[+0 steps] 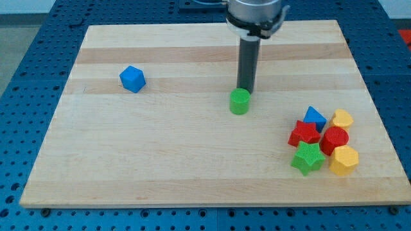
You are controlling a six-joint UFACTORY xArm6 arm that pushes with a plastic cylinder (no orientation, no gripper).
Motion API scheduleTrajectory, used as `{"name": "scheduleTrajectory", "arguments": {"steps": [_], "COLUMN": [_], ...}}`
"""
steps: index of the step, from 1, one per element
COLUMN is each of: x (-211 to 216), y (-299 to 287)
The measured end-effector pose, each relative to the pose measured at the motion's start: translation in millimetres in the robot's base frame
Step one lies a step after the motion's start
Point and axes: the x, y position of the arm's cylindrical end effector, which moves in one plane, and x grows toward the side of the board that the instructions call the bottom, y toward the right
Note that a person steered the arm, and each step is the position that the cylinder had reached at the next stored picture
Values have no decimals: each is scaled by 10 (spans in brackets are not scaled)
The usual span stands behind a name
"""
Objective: Push the green circle closer to red star
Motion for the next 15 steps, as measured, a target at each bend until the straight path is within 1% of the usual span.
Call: {"name": "scheduleTrajectory", "arguments": {"steps": [1,2,3,4,5,6,8,9,11,13,15], "x": [7,-217,-169,208,456,472,447,457,457,457,561], "y": [-21,-250,-459,-433,-143,-37,-384,-278,254,279,281]}}
